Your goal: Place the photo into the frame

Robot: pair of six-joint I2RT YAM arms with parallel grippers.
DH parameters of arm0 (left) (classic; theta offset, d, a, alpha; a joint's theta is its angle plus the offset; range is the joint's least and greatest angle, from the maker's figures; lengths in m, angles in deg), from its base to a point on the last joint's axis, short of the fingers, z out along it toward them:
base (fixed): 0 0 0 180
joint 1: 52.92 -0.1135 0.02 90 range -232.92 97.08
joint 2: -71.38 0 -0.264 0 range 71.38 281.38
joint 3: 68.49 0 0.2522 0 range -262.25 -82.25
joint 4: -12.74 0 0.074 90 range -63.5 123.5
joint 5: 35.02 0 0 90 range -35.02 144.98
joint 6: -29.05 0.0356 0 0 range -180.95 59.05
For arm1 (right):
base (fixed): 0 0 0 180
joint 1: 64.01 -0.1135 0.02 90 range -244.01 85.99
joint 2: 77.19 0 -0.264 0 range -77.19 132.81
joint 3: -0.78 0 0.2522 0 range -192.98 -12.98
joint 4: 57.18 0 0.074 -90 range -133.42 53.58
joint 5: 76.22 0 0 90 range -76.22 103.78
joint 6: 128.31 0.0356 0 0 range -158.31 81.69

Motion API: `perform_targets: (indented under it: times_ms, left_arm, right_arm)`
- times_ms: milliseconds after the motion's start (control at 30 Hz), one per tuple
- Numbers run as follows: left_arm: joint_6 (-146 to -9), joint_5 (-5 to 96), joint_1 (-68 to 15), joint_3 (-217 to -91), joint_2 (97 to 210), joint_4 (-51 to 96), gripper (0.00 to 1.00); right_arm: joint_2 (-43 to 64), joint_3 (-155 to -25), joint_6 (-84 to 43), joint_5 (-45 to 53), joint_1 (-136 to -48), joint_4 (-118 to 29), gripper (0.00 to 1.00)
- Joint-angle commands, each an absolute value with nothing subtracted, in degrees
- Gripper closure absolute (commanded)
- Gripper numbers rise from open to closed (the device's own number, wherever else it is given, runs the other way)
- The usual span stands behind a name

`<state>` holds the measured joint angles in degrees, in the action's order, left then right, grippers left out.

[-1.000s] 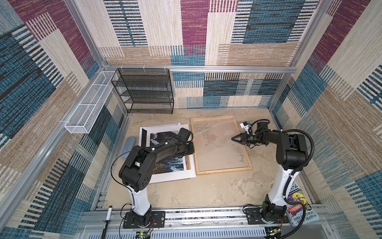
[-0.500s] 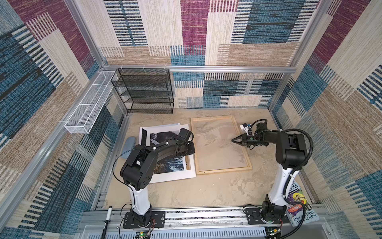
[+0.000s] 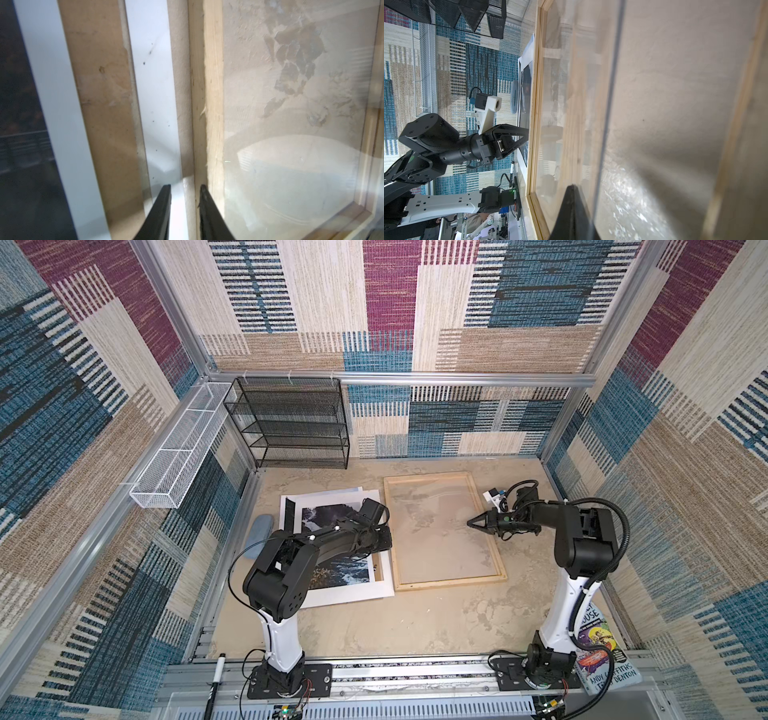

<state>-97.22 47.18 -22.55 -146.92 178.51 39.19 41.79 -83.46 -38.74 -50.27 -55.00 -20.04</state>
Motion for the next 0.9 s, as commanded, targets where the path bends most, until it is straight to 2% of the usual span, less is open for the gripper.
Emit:
perform_targets:
  times_ms: [0,533,867]
  left_arm:
    - [-97.2,46.8,-22.6,-147.3,178.8,38.2,0.72]
    - [-102.0,46.5,-21.4,-146.9,179.9,36.0,0.74]
    - [-104.8,49.9,-19.9,-145.8,179.2,35.4,0.74]
  right_arm:
    - [41.7,-83.9,-40.2,-49.6,-55.1,-20.0,0.99]
    - [40.5,-83.1,-39.3,-50.0,-55.1,-20.9,0.99]
    - [40.3,-82.6,-39.3,-50.2,-55.1,-21.1,0.99]
